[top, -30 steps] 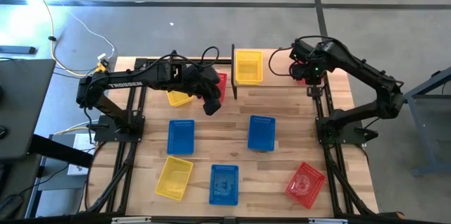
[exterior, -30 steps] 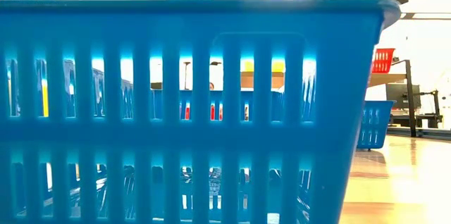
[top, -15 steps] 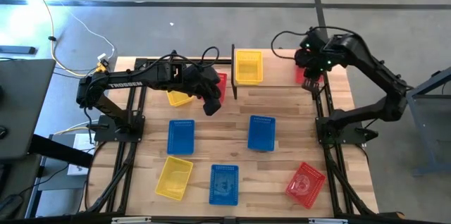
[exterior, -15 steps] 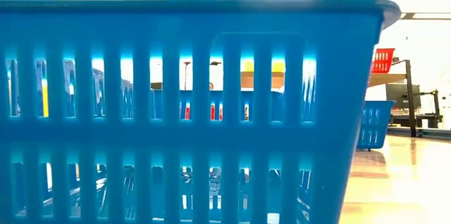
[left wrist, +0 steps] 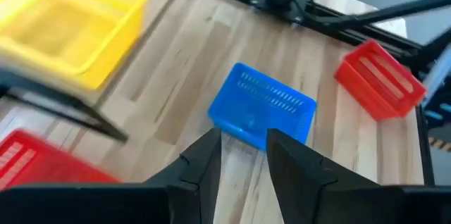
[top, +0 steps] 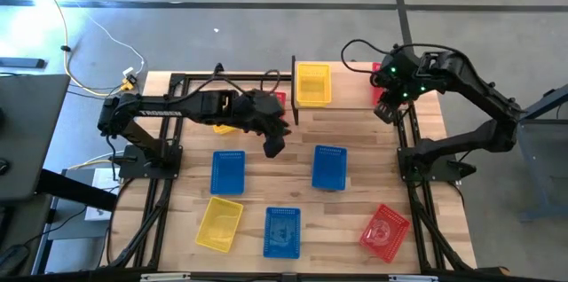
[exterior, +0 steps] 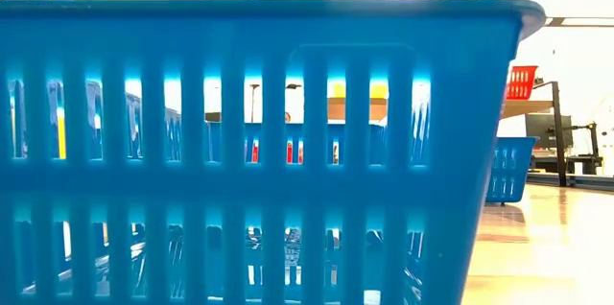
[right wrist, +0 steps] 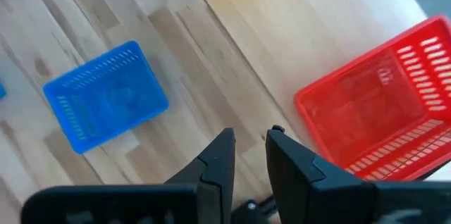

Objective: Stack baskets on shelf by color
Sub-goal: Put the right blue bin on the shelf, then stack the top yellow bin on top of the other yellow bin on the shelf

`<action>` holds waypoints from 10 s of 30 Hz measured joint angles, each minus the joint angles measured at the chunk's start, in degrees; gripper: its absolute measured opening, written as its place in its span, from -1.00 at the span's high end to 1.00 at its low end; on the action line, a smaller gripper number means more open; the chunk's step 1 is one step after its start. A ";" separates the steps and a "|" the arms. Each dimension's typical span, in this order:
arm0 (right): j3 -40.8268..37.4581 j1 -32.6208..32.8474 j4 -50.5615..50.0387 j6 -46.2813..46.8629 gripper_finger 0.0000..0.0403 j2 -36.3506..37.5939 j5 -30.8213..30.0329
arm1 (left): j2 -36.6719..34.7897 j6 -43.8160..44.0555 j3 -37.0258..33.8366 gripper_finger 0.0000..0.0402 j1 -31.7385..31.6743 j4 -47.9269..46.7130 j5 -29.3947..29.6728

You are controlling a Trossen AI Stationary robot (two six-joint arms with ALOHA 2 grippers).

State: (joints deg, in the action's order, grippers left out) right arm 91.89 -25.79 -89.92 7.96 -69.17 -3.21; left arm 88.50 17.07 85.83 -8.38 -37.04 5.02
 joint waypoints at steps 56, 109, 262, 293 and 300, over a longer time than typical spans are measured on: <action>-32.82 44.12 52.25 29.55 0.36 -2.61 1.98 | 0.23 -4.14 0.02 0.51 6.16 -38.22 7.25; -37.35 48.34 52.54 27.46 1.00 -8.48 -0.36 | 0.28 -2.22 0.02 0.51 6.18 -39.52 3.08; -6.47 25.95 32.60 -6.10 0.53 -4.68 -5.21 | -16.95 49.69 -34.50 0.51 -17.21 -27.96 16.35; -6.47 25.95 32.60 -14.46 0.53 -4.68 -5.15 | -16.51 60.31 -51.16 0.52 -27.81 -5.03 14.05; -6.49 25.95 33.83 -17.04 0.53 -4.68 -5.08 | -16.51 57.73 -51.17 0.80 -28.85 -2.26 15.50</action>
State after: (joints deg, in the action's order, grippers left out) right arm 85.41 0.16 -56.08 -9.08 -73.84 -8.30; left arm 71.99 74.80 34.65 -37.23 -39.30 20.52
